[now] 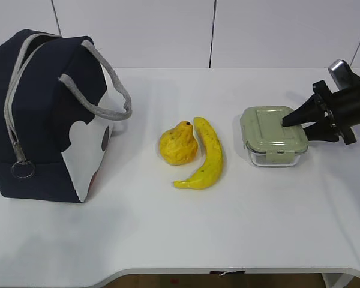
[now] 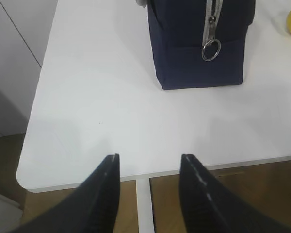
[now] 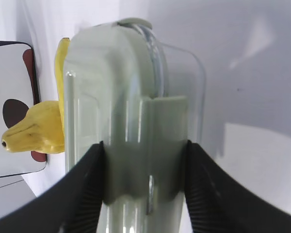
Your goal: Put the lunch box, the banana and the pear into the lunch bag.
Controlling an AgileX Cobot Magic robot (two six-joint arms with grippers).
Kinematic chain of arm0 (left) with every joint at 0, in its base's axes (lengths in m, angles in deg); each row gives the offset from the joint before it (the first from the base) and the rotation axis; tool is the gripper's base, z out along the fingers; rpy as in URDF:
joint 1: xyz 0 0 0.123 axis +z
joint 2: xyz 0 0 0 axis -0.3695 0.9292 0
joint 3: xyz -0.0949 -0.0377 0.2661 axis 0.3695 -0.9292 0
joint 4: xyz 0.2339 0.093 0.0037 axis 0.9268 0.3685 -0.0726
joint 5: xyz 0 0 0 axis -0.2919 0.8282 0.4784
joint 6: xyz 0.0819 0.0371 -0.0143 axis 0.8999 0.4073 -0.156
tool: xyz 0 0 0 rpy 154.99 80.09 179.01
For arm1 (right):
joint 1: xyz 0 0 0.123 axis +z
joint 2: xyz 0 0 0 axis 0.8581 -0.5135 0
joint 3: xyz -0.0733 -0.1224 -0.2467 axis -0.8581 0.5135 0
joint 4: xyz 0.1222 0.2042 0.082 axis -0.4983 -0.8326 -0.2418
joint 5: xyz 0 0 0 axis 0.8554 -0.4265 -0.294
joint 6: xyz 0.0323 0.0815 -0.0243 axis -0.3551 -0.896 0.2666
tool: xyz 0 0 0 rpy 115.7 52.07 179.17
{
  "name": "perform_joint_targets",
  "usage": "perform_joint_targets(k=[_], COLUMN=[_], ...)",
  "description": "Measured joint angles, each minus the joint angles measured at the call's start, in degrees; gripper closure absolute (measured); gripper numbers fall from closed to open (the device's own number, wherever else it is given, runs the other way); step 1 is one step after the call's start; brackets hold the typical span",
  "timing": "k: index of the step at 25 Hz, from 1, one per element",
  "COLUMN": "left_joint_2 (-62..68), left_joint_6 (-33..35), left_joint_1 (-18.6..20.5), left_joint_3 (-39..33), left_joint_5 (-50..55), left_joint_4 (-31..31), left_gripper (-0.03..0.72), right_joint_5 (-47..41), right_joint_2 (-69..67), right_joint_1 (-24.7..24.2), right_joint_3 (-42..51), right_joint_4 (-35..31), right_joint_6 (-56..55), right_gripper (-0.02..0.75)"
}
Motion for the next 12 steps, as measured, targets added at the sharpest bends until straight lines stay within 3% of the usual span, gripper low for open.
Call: perform_joint_targets(k=[12], left_joint_2=[0.0], left_joint_6=[0.0], left_joint_1=[0.0], left_joint_3=[0.0], left_joint_5=[0.0], left_joint_4=[0.94], left_gripper=[0.38], right_joint_5=[0.2], right_joint_2=[4.72], right_joint_1=[0.0], right_joint_3=[0.0], right_joint_4=[-0.38], right_joint_6=[-1.9], right_gripper=[0.369])
